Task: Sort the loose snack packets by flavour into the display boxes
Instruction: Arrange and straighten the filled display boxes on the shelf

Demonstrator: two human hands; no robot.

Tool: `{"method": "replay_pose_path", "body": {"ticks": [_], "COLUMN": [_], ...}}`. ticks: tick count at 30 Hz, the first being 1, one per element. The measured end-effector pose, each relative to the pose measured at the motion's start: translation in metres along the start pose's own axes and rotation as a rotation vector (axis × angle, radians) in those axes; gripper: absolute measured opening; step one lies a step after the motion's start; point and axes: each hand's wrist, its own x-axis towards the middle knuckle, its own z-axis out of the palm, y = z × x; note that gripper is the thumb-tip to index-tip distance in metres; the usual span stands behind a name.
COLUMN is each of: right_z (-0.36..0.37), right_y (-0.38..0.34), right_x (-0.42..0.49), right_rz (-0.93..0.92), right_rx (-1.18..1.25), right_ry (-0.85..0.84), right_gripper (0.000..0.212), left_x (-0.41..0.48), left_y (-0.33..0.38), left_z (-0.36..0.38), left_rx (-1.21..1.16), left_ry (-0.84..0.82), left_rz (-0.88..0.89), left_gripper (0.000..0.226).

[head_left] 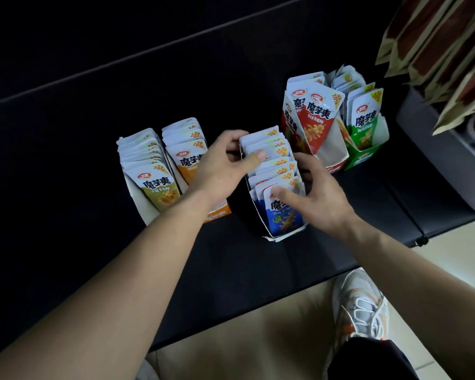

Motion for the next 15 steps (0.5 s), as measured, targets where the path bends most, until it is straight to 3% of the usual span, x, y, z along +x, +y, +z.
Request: {"method": "replay_pose_path", "body": {"ticks": [3, 8, 12, 15], "right_z": [-0.004, -0.001, -0.004, -0.01], "right_y": [0.005, 0.003, -0.001, -0.003], "right_x": [-0.007, -0.011, -0.012, -0.017], "right_rz": [0.027, 0.054, 0.08, 0.112], "right_rx": [-0.005, -0.1, -0.164, -0.176], "right_ry": [-0.001, 0.006, -0.036, -0.079], "right_gripper": [0.082, 0.05, 0.066, 0.069], "left_x": [-0.011, -0.008, -0.024, -0.055], "left_y": [-0.007, -0.005, 0.001, -0.006], "left_z": [0.008, 0.017, 0.008, -0.011], "left_rx": [-0.03, 0.032, 0.049, 0.085], "left_ry": [0.005, 0.105, 0.114, 0.139], "left_rz": [0.003, 0.002, -0.056, -0.094], "left_gripper": [0.065, 0.058, 0.071, 0.066]}}
